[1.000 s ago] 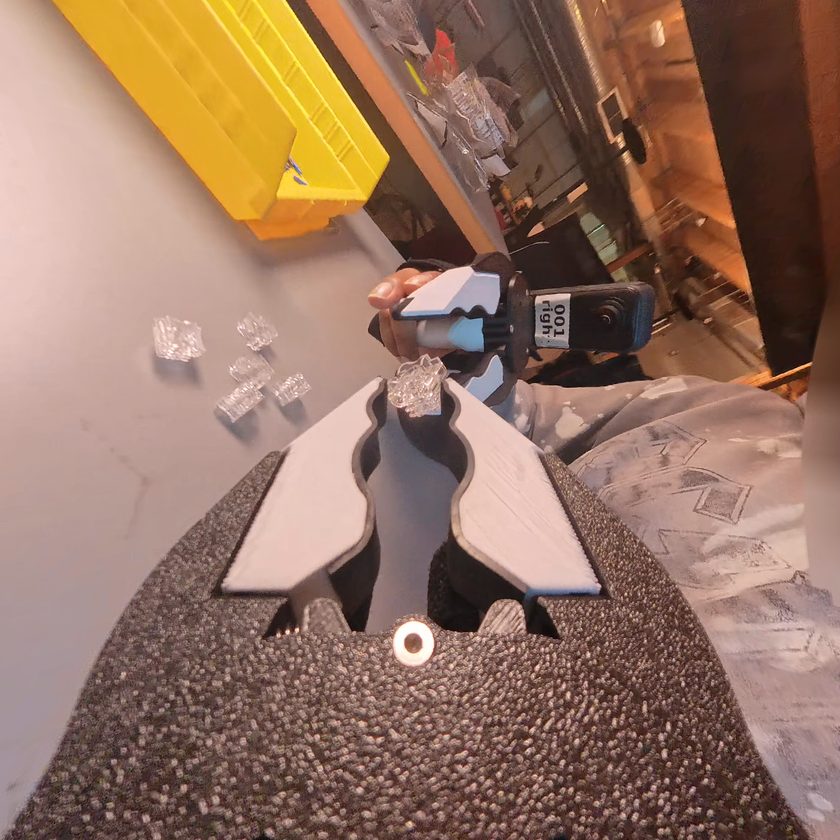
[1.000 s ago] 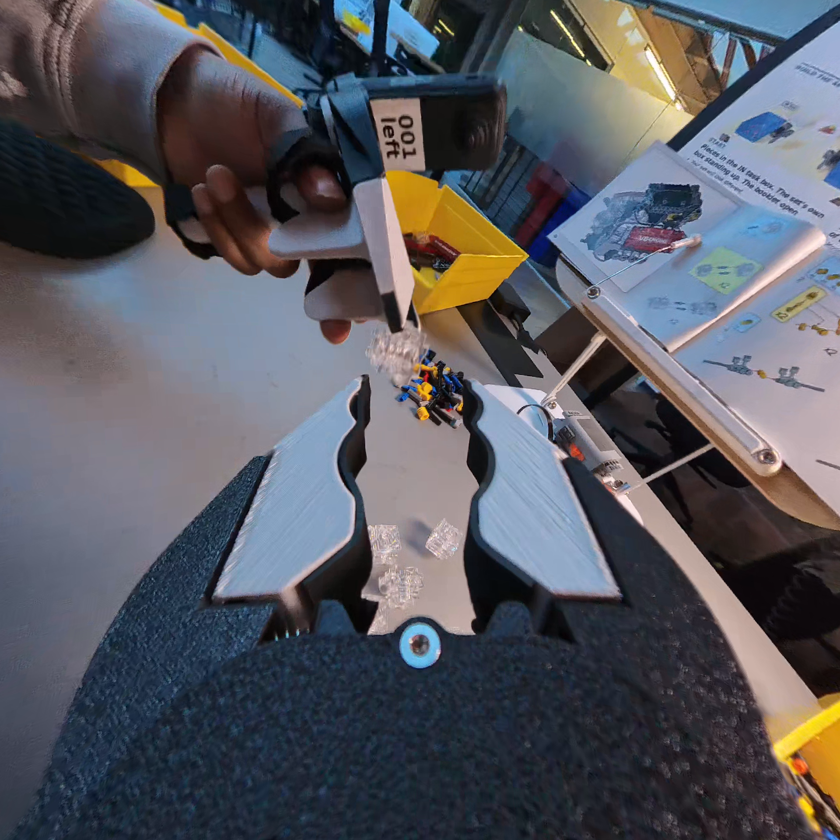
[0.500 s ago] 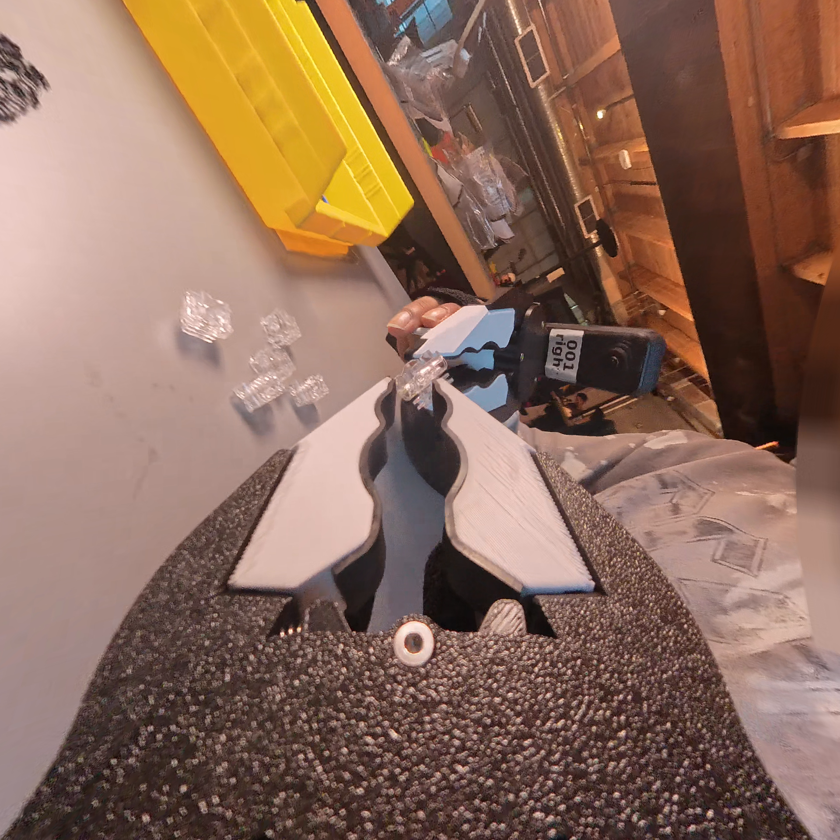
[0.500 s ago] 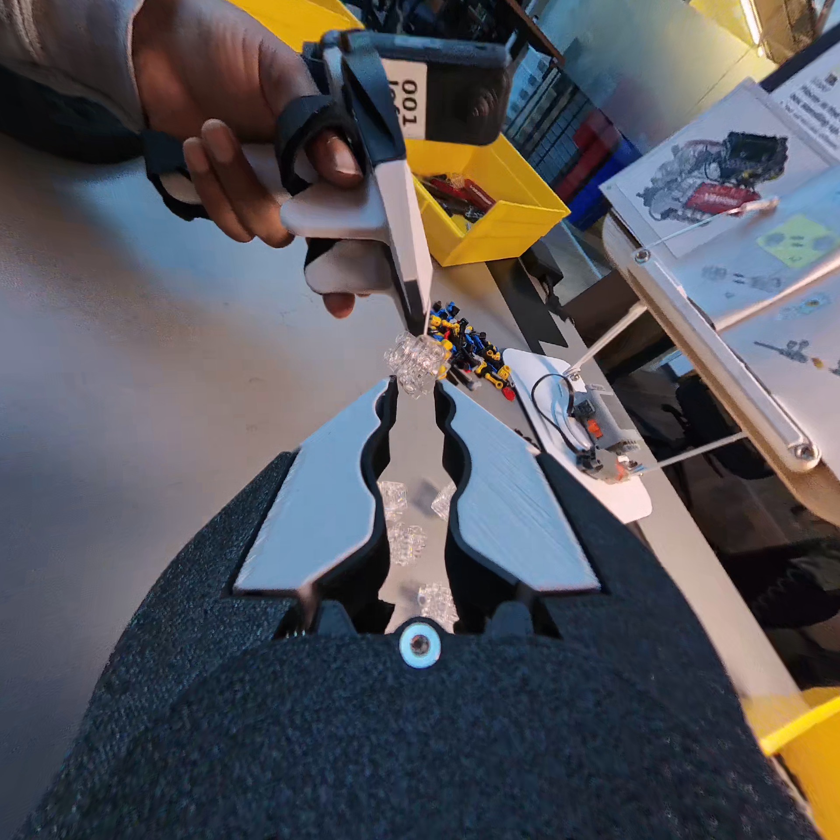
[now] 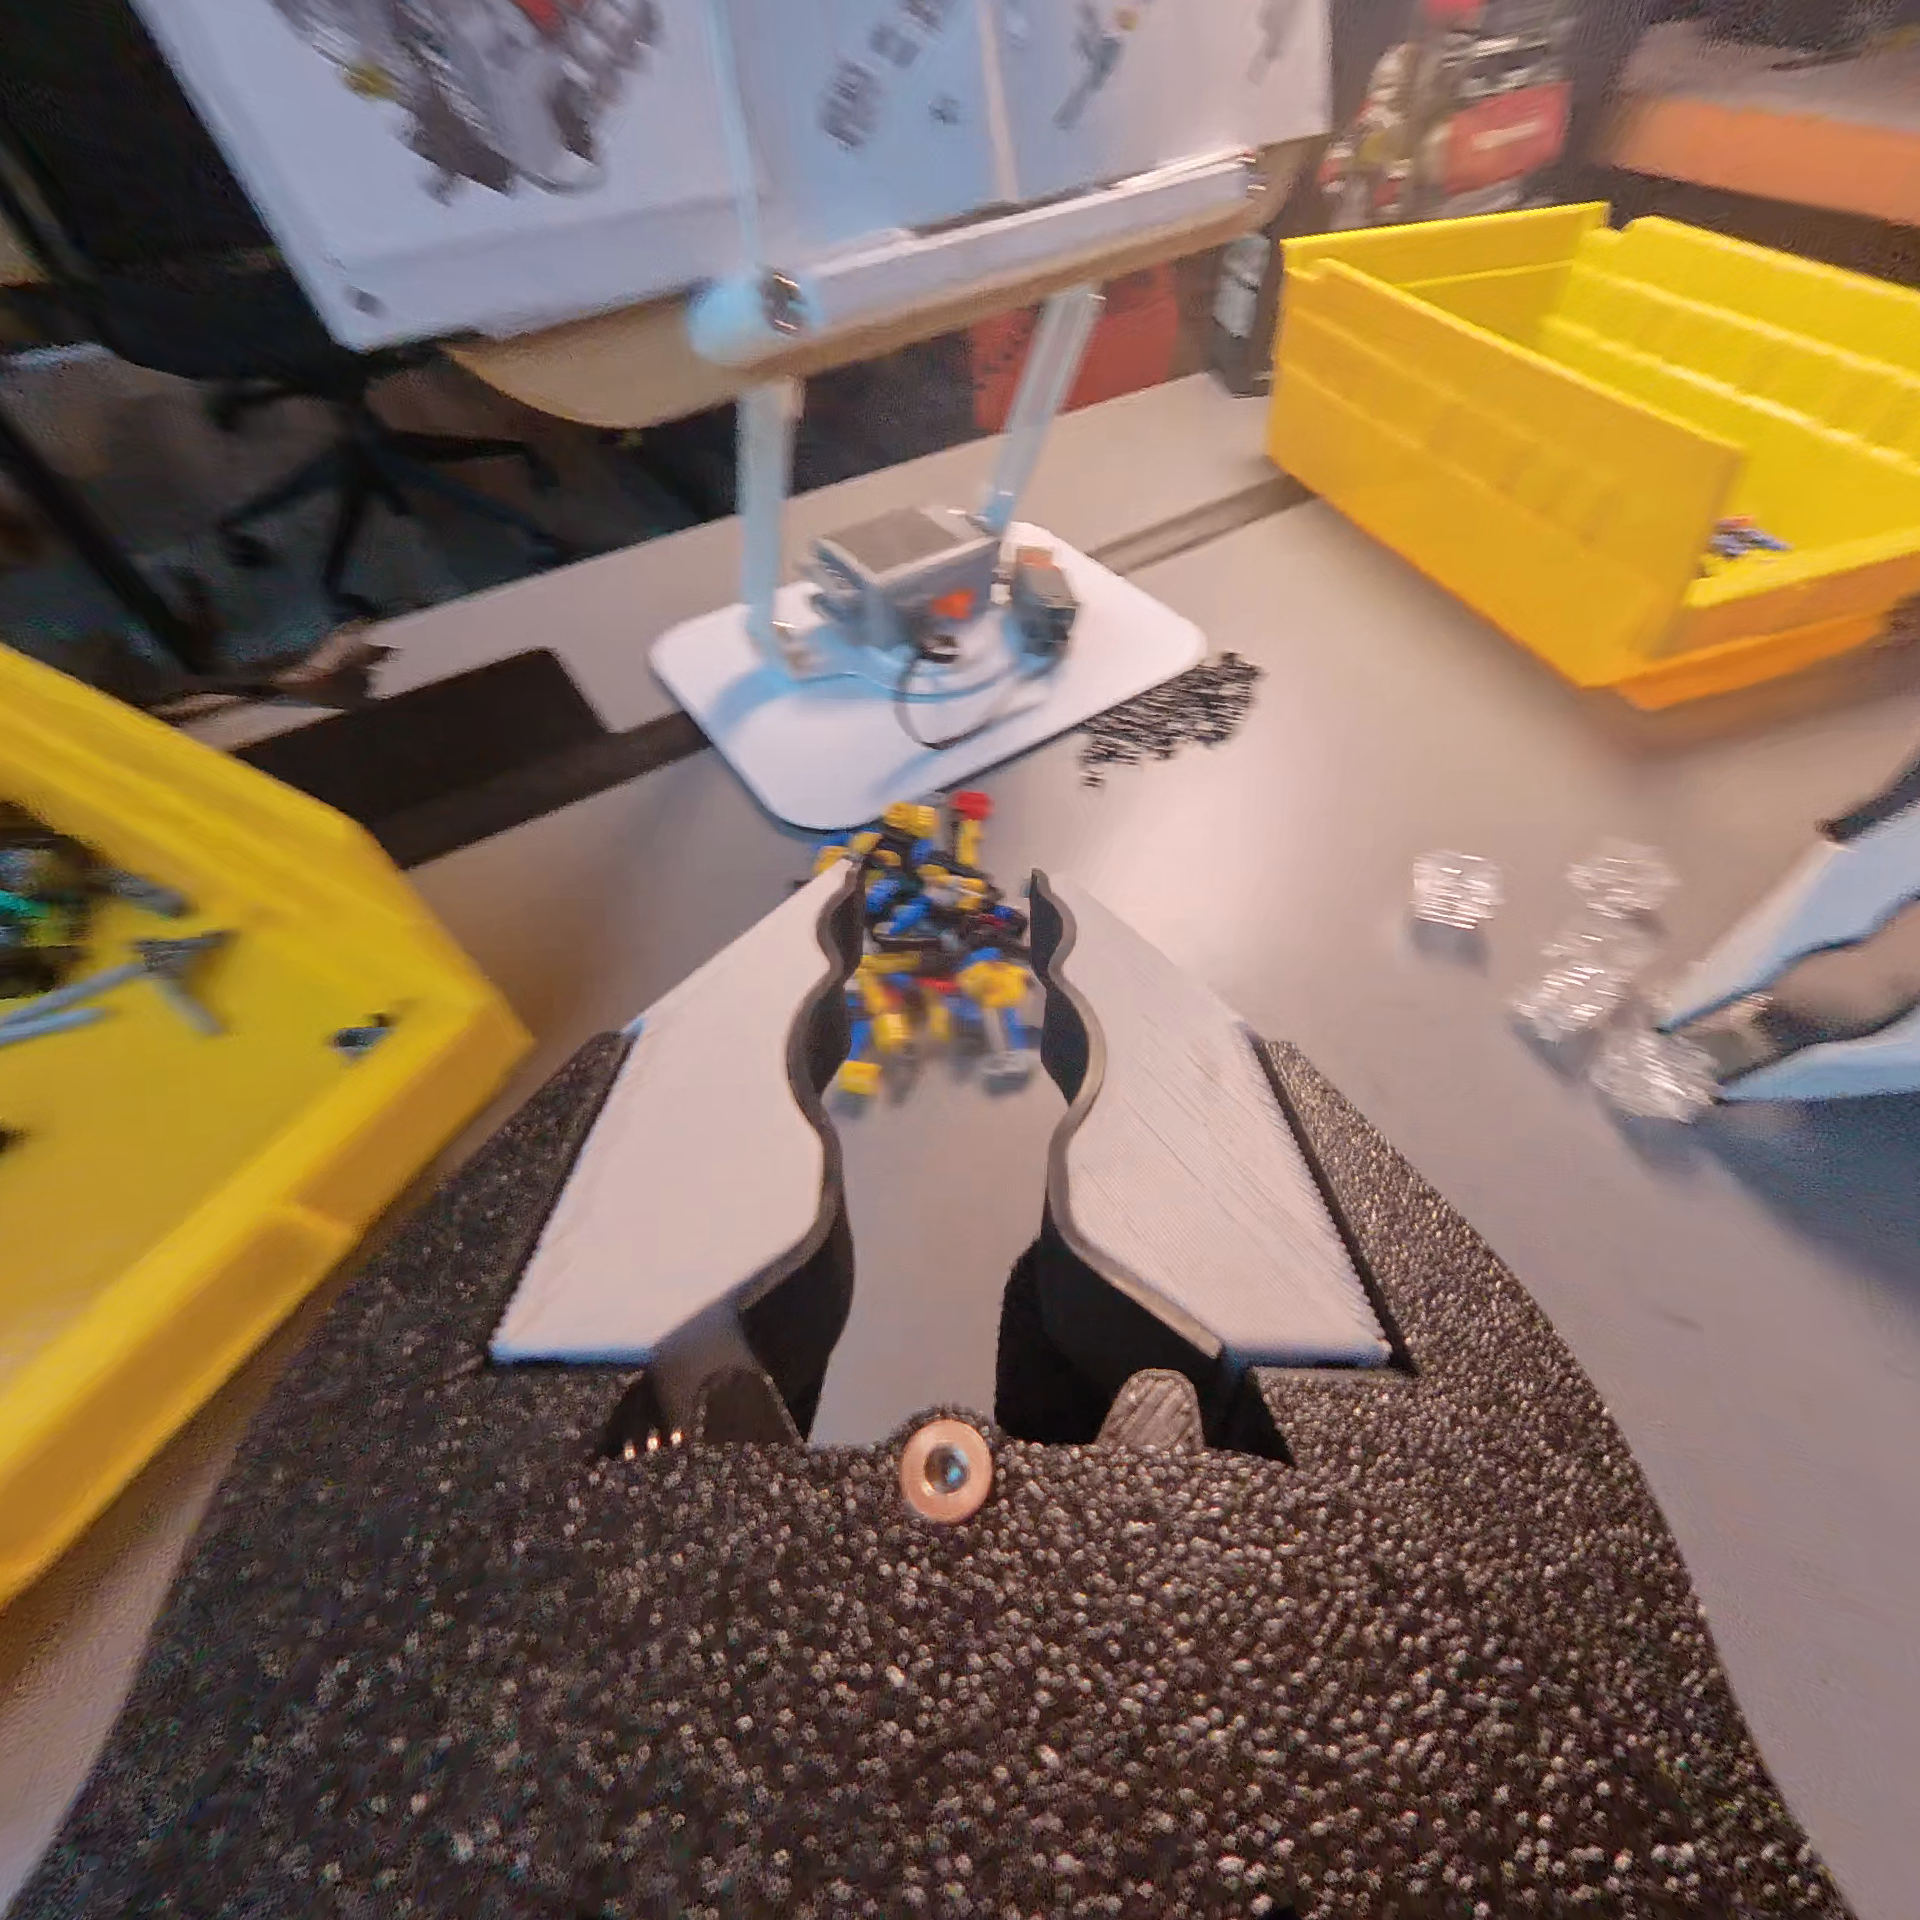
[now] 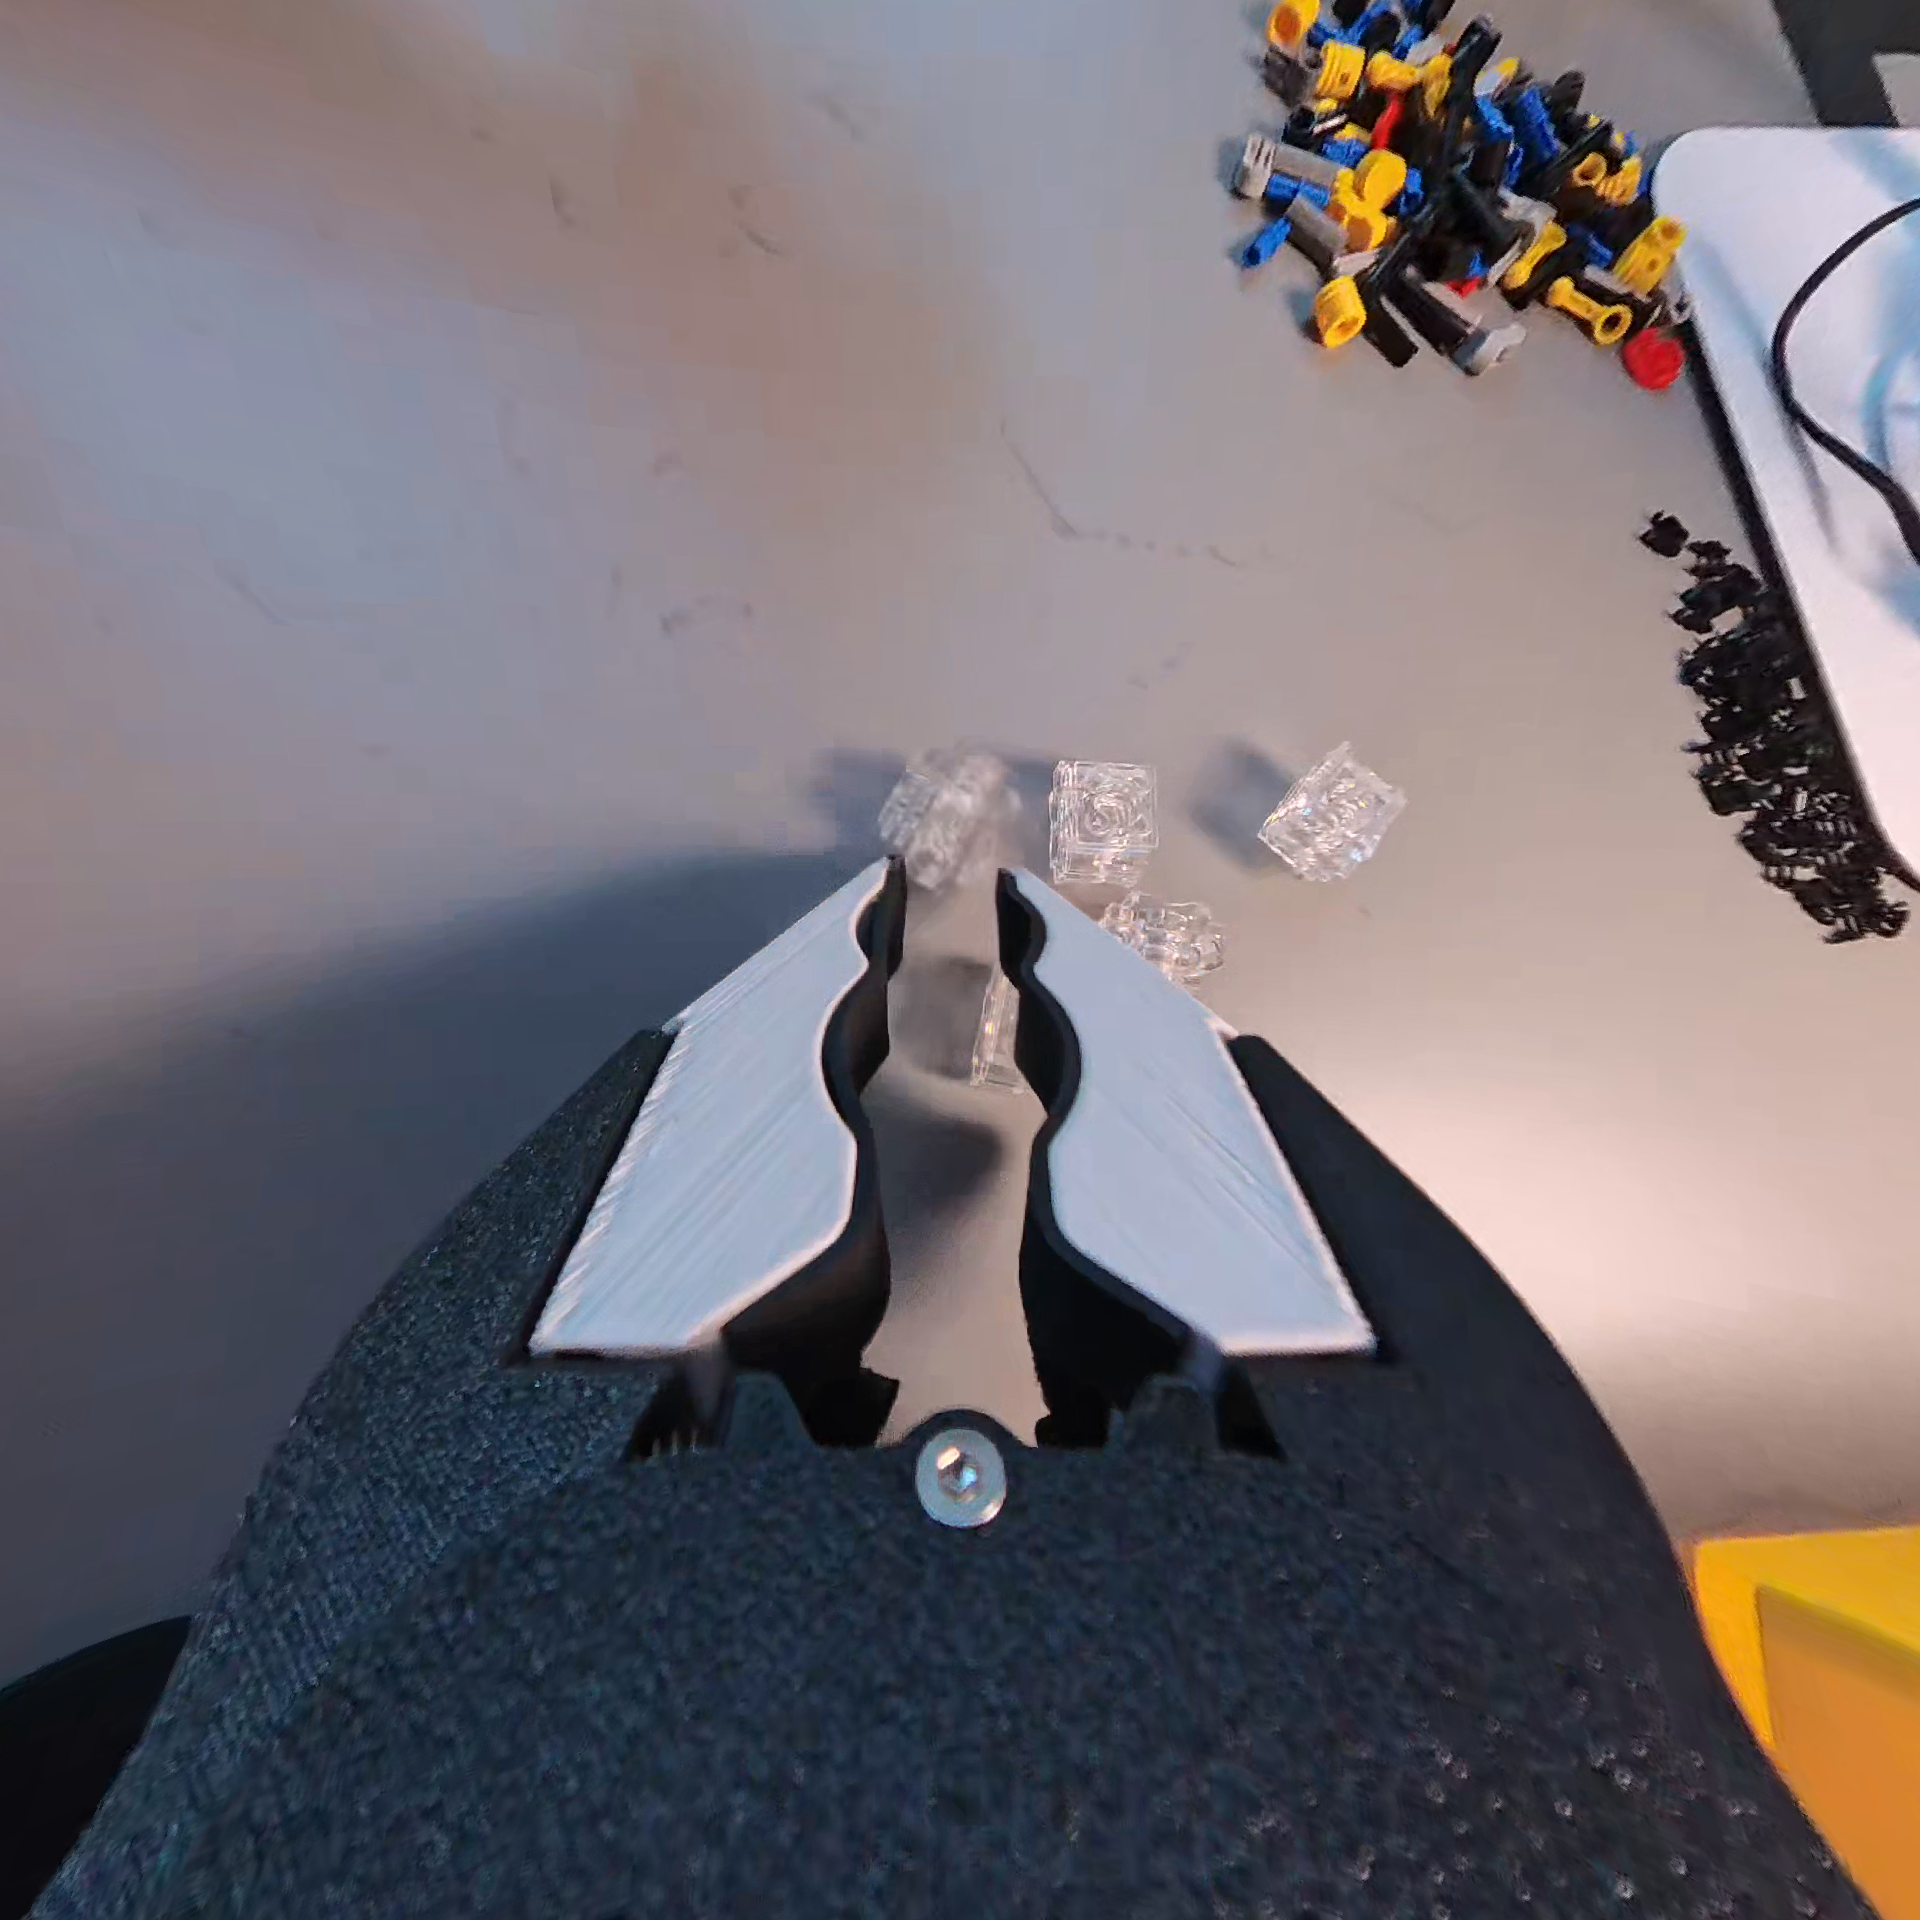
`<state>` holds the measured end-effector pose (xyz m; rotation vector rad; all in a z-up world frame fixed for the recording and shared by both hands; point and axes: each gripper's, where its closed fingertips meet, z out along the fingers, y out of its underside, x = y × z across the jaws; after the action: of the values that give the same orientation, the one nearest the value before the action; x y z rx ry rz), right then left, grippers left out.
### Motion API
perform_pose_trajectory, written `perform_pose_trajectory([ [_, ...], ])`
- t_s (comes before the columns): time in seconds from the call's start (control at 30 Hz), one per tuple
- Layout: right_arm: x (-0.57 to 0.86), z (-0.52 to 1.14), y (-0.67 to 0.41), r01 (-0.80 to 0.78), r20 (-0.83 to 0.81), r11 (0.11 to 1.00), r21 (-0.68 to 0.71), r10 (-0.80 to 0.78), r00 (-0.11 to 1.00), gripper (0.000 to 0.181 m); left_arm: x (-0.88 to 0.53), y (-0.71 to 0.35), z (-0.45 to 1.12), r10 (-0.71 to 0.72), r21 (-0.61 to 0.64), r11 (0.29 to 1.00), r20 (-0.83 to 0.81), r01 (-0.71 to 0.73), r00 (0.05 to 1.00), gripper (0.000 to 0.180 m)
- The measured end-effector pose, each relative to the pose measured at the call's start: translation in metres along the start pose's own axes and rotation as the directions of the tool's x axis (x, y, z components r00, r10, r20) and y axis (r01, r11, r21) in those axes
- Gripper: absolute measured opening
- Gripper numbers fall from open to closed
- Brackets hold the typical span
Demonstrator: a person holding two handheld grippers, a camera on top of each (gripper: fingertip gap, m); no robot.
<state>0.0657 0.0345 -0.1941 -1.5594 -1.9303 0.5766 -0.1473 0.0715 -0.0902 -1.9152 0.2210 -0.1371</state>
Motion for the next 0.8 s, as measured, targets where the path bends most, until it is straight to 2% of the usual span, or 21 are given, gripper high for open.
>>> perform_pose_trajectory([
  [0.07, -0.001, 0.001, 0.001, -0.006, 0.006, 1.000, -0.007, 0.006, 1.000, 0.025, -0.043, -0.015, -0.010, 0.027, -0.020, 0.999, 0.145, -0.025, 0.989, 0.029],
  [0.2, 0.006, -0.013, -0.015, -0.032, -0.009, 0.994, 0.104, 0.033, 0.999, 0.029, -0.141, -0.045, -0.038, 0.025, -0.125, 0.992, 0.392, 0.026, 0.920, 0.039],
  [0.37, 0.022, -0.033, -0.034, -0.052, -0.062, 0.965, 0.258, 0.070, 0.996, 0.030, -0.261, -0.045, -0.036, -0.037, -0.290, 0.933, 0.509, 0.212, 0.860, 0.040],
  [0.47, 0.026, -0.036, -0.035, -0.046, -0.080, 0.960, 0.276, 0.071, 0.994, 0.029, -0.314, -0.010, -0.015, 0.022, -0.484, 0.835, 0.503, 0.261, 0.864, 0.042],
  [0.6, 0.027, -0.035, -0.033, -0.051, -0.075, 0.955, 0.292, 0.076, 0.994, 0.029, -0.356, 0.035, -0.001, 0.218, -0.742, 0.643, 0.415, 0.190, 0.883, 0.043],
  [0.7, 0.029, -0.034, -0.032, -0.060, -0.069, 0.951, 0.303, 0.084, 0.994, 0.028, -0.376, 0.056, 0.005, 0.282, -0.841, 0.516, 0.343, 0.160, 0.896, 0.042],
  [0.8, 0.030, -0.035, -0.033, -0.065, -0.066, 0.946, 0.318, 0.090, 0.994, 0.028, -0.389, 0.073, 0.010, 0.295, -0.896, 0.420, 0.285, 0.144, 0.912, 0.036],
])
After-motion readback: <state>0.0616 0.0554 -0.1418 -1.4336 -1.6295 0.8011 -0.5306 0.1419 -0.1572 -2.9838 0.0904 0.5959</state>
